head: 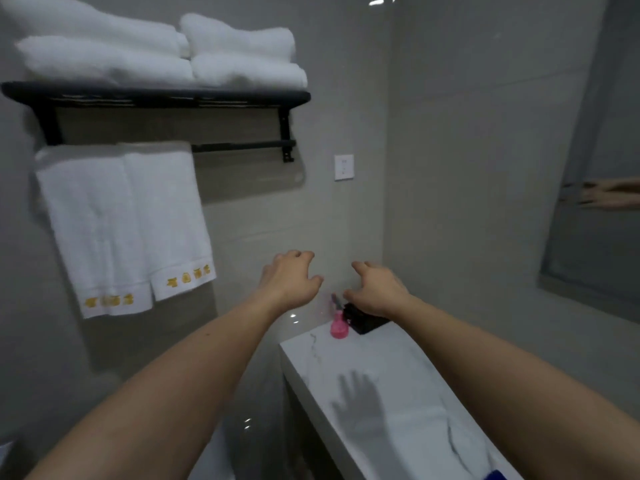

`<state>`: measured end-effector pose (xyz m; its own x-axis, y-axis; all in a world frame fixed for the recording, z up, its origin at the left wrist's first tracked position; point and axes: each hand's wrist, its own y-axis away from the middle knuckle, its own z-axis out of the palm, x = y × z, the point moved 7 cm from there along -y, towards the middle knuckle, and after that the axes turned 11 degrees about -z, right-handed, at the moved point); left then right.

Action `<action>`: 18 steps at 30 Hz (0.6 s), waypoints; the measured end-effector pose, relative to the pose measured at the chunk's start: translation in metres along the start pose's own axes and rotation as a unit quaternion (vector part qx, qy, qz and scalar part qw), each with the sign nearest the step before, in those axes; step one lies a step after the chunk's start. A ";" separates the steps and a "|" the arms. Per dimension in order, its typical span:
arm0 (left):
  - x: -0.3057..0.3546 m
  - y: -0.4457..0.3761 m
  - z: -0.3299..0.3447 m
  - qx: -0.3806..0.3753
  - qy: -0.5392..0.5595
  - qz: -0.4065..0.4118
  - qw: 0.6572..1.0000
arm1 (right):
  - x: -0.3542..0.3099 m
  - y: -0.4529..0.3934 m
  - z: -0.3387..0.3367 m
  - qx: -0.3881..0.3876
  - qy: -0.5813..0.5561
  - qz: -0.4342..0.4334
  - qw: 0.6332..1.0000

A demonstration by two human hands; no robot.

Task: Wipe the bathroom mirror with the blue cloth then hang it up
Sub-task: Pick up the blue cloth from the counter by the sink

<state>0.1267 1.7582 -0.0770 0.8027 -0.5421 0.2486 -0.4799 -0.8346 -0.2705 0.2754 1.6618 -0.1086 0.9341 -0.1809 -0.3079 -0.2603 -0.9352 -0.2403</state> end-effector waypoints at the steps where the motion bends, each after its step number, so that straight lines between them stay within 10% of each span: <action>1: 0.011 -0.005 0.004 -0.003 0.006 0.019 1.000 | 0.009 0.005 -0.005 0.006 0.005 0.017 1.000; 18: 0.241 0.073 0.108 -0.154 0.108 0.307 0.933 | 0.154 0.220 -0.051 0.062 0.070 0.345 0.934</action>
<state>0.3229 1.5775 -0.1371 0.2679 -0.9068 0.3256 -0.9315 -0.3300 -0.1528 0.3742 1.4131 -0.1617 0.5545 -0.7736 -0.3068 -0.8300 -0.5409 -0.1364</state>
